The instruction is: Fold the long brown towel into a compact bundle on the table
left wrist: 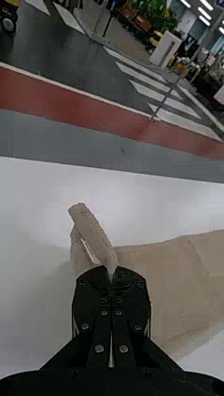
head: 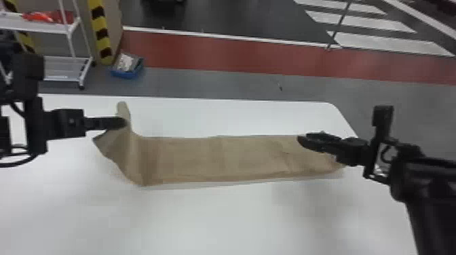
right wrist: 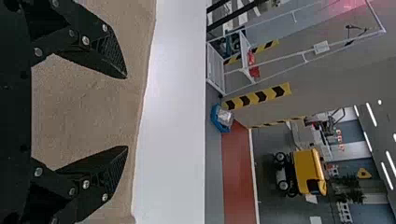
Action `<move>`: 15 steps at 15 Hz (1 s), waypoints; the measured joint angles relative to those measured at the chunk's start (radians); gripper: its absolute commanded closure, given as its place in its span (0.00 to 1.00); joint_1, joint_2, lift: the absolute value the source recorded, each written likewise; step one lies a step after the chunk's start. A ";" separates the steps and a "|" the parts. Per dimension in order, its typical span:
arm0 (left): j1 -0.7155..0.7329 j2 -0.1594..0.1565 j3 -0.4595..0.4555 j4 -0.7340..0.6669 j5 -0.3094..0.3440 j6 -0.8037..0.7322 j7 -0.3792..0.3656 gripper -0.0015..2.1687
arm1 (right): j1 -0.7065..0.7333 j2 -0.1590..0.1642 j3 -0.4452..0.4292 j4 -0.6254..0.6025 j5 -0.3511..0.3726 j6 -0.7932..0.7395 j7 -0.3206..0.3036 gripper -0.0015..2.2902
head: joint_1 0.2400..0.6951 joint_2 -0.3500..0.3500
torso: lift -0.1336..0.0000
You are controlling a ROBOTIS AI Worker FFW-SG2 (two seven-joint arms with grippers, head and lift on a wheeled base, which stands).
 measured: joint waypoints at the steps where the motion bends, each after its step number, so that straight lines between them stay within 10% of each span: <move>1: -0.016 -0.026 0.003 0.011 0.043 0.000 0.007 0.80 | -0.006 0.020 0.038 0.011 0.012 -0.017 -0.014 0.87 | 1.00 0.23 | 0.08; 8: -0.093 -0.229 -0.019 0.090 0.121 -0.024 0.041 0.80 | -0.048 0.089 0.169 0.137 0.052 -0.061 -0.043 0.88 | 1.00 0.18 | 0.08; 15: -0.161 -0.271 -0.038 0.140 0.296 -0.040 0.043 0.80 | -0.093 0.157 0.234 0.214 0.032 -0.063 -0.048 0.88 | 0.99 0.18 | 0.08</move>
